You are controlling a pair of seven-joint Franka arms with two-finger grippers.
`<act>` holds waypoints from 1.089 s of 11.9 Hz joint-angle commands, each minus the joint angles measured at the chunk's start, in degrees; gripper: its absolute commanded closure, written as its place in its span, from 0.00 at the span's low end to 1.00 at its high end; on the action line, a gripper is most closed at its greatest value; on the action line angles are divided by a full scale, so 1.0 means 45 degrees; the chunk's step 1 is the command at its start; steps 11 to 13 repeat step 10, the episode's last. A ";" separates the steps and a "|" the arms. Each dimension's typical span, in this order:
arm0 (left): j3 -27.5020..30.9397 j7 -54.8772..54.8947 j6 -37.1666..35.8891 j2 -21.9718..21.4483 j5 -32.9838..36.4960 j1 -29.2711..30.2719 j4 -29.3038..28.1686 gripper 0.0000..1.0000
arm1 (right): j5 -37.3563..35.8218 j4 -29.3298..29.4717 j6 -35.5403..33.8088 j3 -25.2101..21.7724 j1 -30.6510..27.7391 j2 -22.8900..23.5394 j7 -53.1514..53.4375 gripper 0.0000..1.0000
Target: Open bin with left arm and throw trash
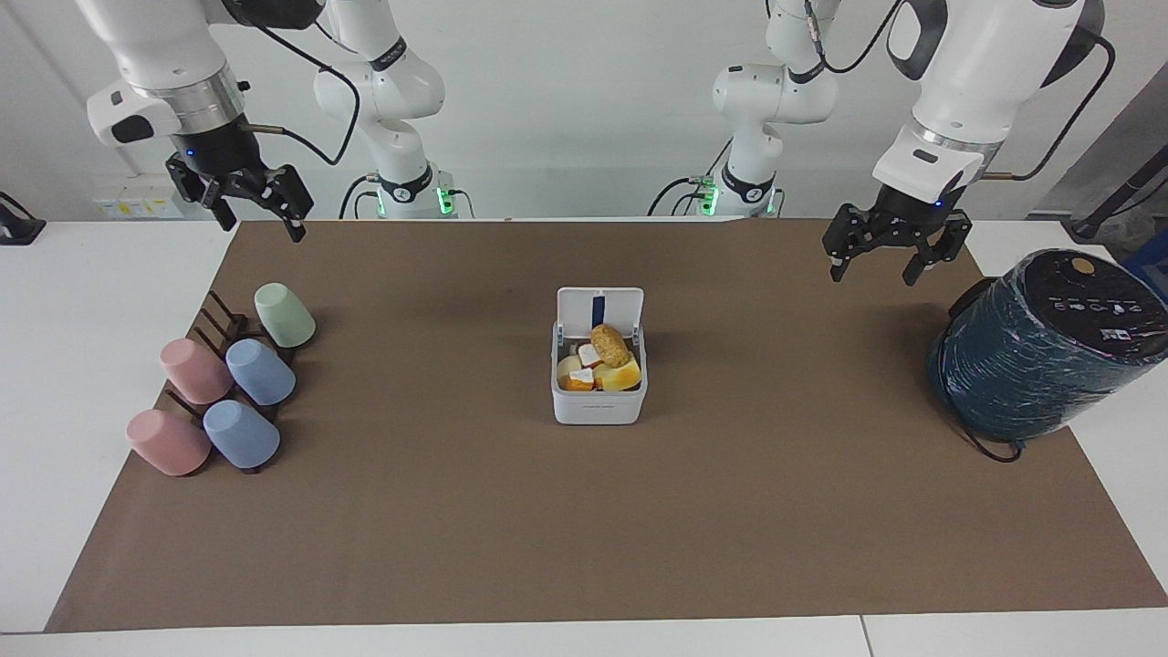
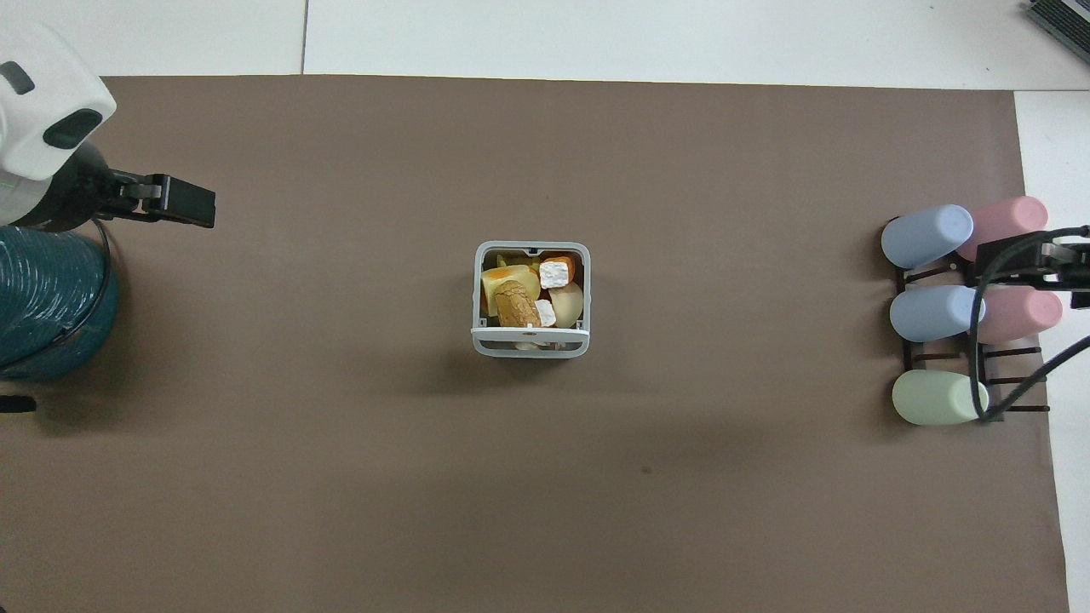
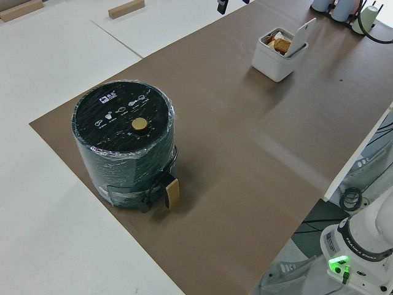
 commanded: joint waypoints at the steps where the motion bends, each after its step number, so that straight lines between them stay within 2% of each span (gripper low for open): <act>1: -0.0123 0.0187 0.0033 -0.0220 0.0274 0.0477 -0.0161 0.00 | 0.0025 0.0662 -0.0517 0.0188 -0.0303 0.0420 -0.0384 0.00; 3: -0.0103 0.0188 0.0013 -0.0220 0.0293 0.0596 -0.0161 0.00 | -0.0053 0.0760 -0.1081 0.0266 -0.0284 0.0517 -0.0403 0.00; 5: -0.0103 0.0188 -0.0006 -0.0220 0.0332 0.0944 -0.0142 0.00 | -0.0131 0.0761 -0.1008 0.0694 -0.0283 0.0596 -0.0384 0.00; 13: -0.0123 0.0266 -0.0006 -0.0220 0.0313 0.1006 -0.0141 0.00 | -0.0092 0.0566 -0.0870 0.0696 -0.0264 0.0596 -0.0403 0.00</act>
